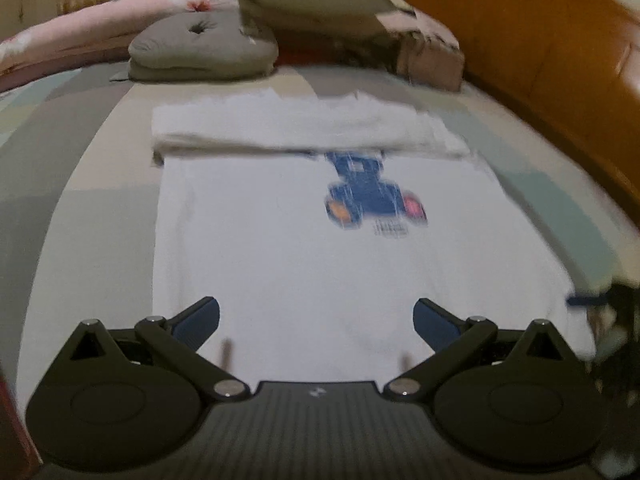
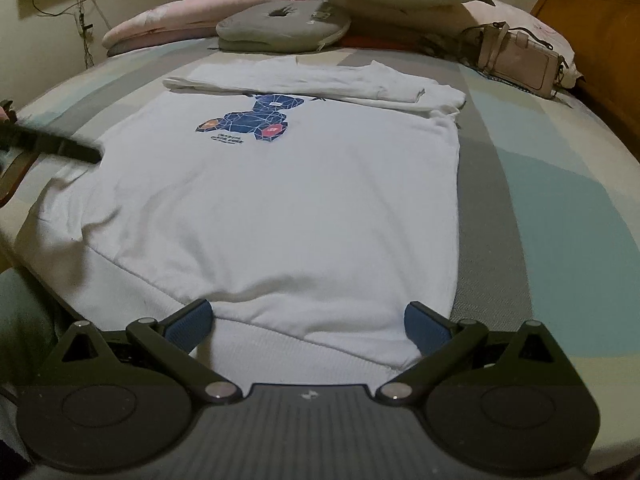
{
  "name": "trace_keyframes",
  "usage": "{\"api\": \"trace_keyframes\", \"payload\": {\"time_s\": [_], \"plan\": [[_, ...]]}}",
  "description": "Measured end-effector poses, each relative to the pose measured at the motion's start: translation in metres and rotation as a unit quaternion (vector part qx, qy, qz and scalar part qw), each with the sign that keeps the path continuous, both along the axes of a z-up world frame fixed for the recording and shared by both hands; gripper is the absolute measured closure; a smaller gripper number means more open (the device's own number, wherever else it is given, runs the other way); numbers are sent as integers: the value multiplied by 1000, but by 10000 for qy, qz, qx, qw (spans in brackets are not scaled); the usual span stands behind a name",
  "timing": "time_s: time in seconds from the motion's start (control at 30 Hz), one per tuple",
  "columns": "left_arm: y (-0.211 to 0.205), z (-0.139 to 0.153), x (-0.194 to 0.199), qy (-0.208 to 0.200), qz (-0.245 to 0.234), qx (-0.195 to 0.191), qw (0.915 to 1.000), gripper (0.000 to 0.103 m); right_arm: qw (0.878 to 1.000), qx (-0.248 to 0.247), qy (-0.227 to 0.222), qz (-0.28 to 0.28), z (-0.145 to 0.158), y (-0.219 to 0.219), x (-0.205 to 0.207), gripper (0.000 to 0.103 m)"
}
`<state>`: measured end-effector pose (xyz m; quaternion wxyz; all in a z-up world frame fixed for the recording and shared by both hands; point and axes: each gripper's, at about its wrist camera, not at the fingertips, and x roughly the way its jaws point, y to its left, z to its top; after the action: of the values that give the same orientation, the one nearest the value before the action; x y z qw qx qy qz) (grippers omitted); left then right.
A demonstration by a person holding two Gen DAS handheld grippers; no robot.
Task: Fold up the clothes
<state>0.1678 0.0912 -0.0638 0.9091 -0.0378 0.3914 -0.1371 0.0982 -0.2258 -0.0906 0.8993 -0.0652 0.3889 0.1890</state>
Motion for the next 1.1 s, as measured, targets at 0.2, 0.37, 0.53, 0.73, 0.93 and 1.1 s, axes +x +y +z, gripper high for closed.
{"api": "trace_keyframes", "payload": {"time_s": [0.2, 0.37, 0.53, 0.73, 0.93, 1.1], "plan": [[30, -31, 38, 166, 681, -602, 9957, 1, 10000, -13, 14, -34, 0, 1, -1, 0], [46, -22, 49, 114, 934, -764, 9926, 1, 10000, -6, 41, -33, 0, 0, 0, 0], [41, -6, 74, -135, 751, -808, 9938, 1, 10000, -31, 85, -35, 1, 1, 3, 0], [41, -24, 105, 16, 763, -772, 9941, 1, 9999, -45, 108, -30, 1, 2, 3, 0], [48, -25, 113, -23, 1000, -373, 9943, 1, 9999, -43, 112, -20, 1, 1, 3, 0], [45, -10, 99, -116, 864, -451, 9952, 1, 9999, -39, 103, -21, 0, 1, 3, 0]]}}
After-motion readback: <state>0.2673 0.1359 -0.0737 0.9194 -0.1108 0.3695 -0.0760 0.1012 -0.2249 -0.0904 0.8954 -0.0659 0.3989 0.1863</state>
